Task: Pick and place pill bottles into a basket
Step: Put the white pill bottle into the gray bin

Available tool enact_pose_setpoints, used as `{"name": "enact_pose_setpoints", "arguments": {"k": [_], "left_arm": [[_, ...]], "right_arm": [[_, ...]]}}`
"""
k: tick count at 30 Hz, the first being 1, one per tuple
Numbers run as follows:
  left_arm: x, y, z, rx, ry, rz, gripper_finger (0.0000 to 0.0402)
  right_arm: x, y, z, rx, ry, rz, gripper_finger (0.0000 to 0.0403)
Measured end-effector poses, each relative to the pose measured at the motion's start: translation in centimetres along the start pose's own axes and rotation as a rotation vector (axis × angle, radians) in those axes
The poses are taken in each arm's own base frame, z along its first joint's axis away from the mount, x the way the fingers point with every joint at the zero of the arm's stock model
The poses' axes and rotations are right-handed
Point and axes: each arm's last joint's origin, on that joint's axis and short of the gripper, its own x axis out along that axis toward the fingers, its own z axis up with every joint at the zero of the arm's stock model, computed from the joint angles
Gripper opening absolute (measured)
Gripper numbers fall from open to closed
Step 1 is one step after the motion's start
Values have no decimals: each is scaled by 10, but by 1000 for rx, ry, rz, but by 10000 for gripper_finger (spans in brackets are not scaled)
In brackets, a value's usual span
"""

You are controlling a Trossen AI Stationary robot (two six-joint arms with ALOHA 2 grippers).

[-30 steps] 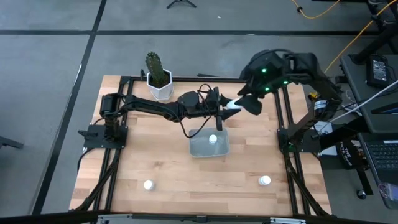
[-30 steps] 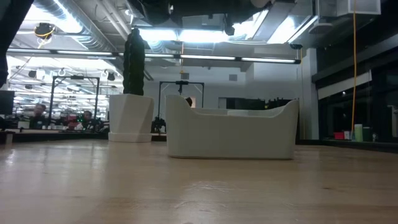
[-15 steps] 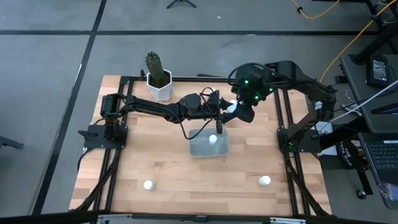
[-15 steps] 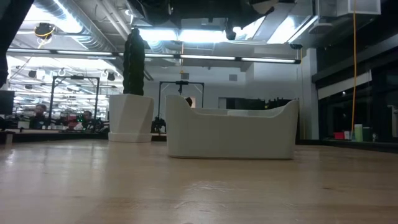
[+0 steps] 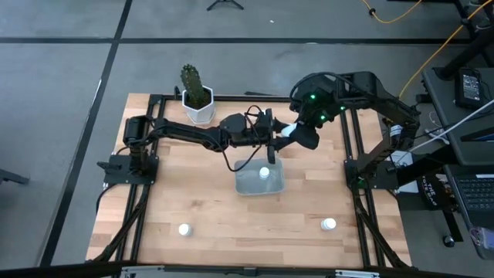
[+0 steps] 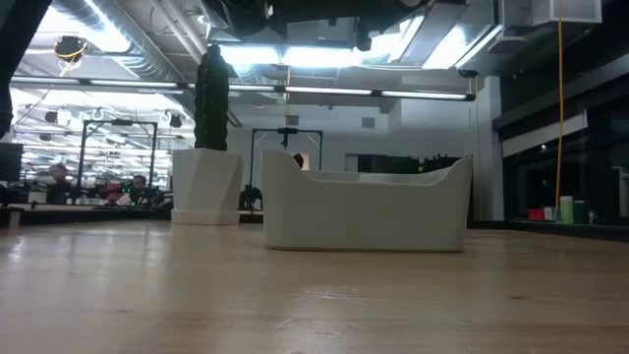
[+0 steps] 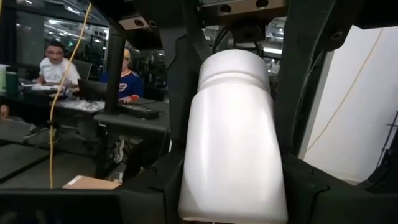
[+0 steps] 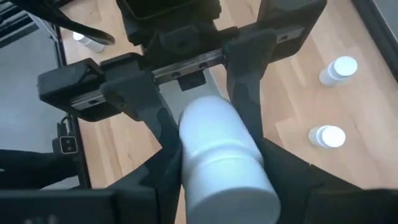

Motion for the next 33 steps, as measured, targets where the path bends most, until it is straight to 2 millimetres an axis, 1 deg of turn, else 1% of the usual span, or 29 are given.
{"name": "enact_pose_setpoints", "arguments": {"k": [5,8,11,15,17,19,22,23,25,27,29,31,33], "left_arm": [[0,3,-2,10,35,6,225],[0,4,-7,8,82,16,242],[-1,5,-13,33,146,32,251],[-8,15,-26,103,334,137,255],[-14,25,-25,142,419,215,254],[-23,34,-19,174,501,290,253],[-36,43,3,204,539,351,253],[-40,44,14,213,520,355,253],[-49,42,42,227,454,361,253],[-60,37,72,234,370,359,253],[-73,28,100,230,291,312,253],[-86,19,123,196,228,207,253],[-97,9,141,136,182,109,253]], "right_arm": [[-4,-1,-3,1,-4,-4,174],[-8,-1,-4,0,-15,-1,174],[-11,-1,-6,1,-25,2,174],[-18,0,-10,20,-43,13,174],[-23,4,-13,20,-54,24,174],[-28,7,-17,22,-61,38,174],[-31,13,-22,20,-68,45,174],[-30,15,-22,13,-64,40,174],[-23,18,-23,-2,-47,22,174],[-11,22,-24,-17,-6,3,174],[6,24,-23,-40,44,-25,174],[27,28,-21,-75,74,-36,174],[50,31,-17,-107,92,-37,174]]}}
